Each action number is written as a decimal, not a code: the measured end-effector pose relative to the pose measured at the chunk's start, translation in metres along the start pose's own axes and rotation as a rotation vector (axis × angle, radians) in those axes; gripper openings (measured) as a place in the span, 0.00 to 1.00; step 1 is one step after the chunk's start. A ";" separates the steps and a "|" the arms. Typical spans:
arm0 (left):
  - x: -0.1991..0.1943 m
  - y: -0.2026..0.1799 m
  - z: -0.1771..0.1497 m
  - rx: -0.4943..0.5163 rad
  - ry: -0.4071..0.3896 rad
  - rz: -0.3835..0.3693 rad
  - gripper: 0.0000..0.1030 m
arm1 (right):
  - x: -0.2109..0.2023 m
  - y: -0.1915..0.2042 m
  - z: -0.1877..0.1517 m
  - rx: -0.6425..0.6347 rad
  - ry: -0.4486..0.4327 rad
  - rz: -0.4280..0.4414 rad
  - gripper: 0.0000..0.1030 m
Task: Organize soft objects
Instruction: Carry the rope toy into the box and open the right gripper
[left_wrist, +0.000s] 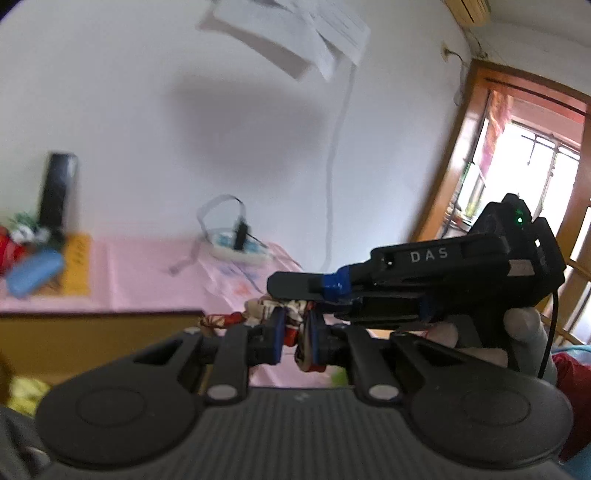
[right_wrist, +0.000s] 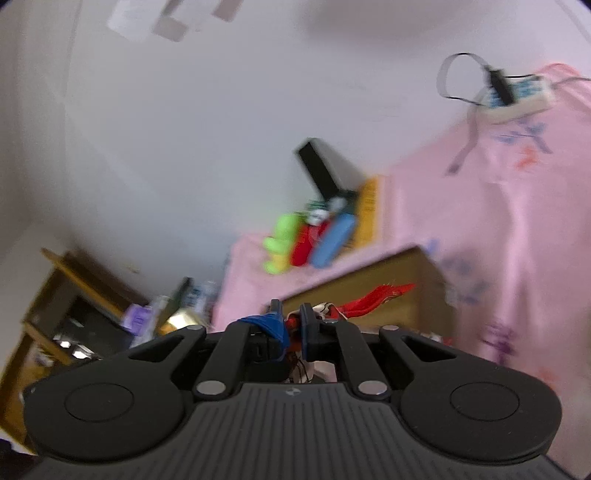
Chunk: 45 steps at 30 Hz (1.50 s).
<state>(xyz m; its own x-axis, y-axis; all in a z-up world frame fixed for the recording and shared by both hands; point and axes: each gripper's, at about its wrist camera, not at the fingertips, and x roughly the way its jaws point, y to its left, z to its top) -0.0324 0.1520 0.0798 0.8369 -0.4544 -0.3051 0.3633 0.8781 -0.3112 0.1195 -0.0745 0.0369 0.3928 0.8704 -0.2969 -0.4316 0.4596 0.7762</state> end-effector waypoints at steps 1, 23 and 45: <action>-0.005 0.006 0.003 -0.001 -0.008 0.019 0.08 | 0.009 0.004 0.002 -0.004 0.004 0.017 0.00; -0.001 0.110 -0.077 -0.099 0.293 0.295 0.35 | 0.149 -0.012 -0.070 -0.004 0.258 -0.144 0.00; 0.013 0.057 -0.054 -0.010 0.290 0.267 0.44 | 0.089 -0.023 -0.068 -0.005 0.129 -0.185 0.02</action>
<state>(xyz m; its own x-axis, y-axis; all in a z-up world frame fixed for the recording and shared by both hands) -0.0224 0.1884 0.0097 0.7507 -0.2345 -0.6177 0.1432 0.9704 -0.1944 0.1088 0.0043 -0.0454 0.3587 0.7861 -0.5033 -0.3654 0.6144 0.6993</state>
